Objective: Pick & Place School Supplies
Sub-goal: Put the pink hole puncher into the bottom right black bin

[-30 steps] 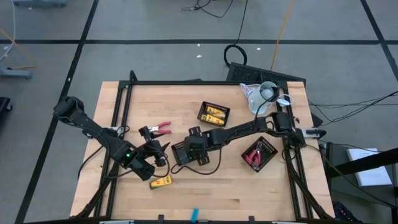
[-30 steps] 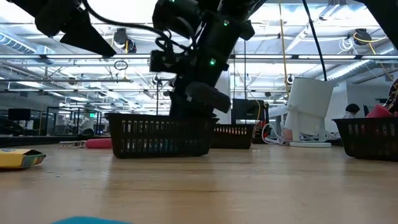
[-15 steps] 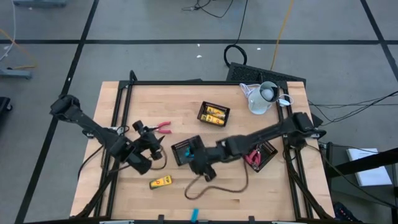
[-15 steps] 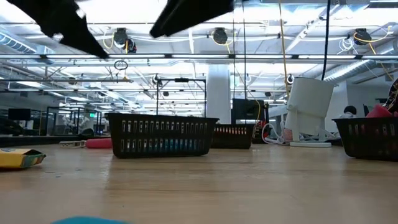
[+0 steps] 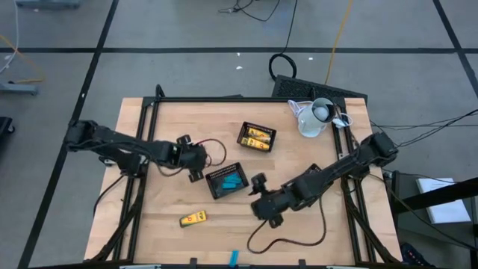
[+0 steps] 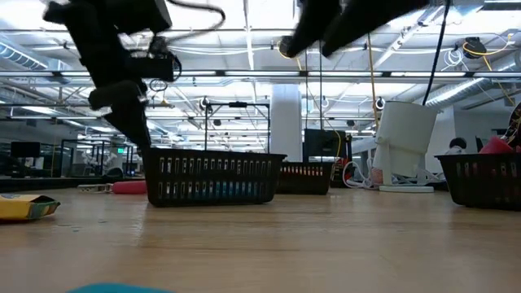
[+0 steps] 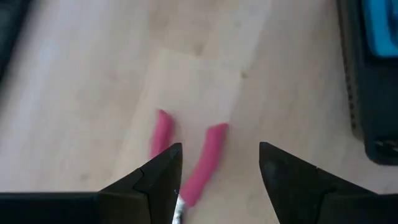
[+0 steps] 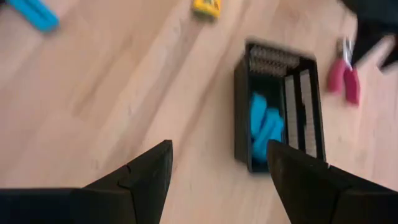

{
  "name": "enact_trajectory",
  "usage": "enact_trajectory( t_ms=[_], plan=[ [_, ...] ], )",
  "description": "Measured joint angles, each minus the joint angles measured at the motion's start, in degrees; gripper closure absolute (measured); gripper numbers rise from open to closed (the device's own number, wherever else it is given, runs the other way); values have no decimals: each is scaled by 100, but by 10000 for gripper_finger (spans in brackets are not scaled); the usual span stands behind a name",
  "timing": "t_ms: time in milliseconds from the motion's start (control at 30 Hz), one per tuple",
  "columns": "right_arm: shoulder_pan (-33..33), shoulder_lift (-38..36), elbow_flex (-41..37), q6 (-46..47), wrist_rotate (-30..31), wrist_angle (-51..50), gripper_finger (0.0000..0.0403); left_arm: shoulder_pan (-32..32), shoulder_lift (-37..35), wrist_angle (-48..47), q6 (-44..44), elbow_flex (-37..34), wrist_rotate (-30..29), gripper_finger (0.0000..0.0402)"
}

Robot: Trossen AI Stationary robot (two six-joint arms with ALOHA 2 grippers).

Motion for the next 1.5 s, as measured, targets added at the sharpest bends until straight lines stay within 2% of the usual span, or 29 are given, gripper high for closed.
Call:
enact_trajectory(
  t_ms=[67,333,667,733,800,867,933,967,1333,1500],
  plan=[
    [-19,-263,-426,133,8,240,154,309,84,-8,262,0,426,188],
    [-89,-1317,-2006,300,-16,1567,154,1299,720,-37,1284,0,1442,187],
    [-83,-1739,-2676,409,-6,1918,154,1768,1731,41,1686,68,1847,188],
    [-84,-1737,-2699,408,-4,1897,156,1759,1756,43,1731,68,1825,193],
    [-85,-1737,-2711,404,1,1929,161,1744,1751,46,1718,68,1839,215],
    [-85,-1737,-2726,402,2,1916,166,1708,1683,45,1674,59,1849,263],
    [-85,-1737,-2726,400,0,1922,172,1626,1594,68,1689,58,1801,336],
    [-85,-1737,-2726,398,2,1924,175,1582,1535,94,1717,56,1775,360],
    [-96,-1735,-2726,435,13,2081,203,921,775,170,1328,60,812,362],
    [-229,-1735,-2726,277,2,2406,206,700,338,-133,1323,463,487,362]
  ],
)
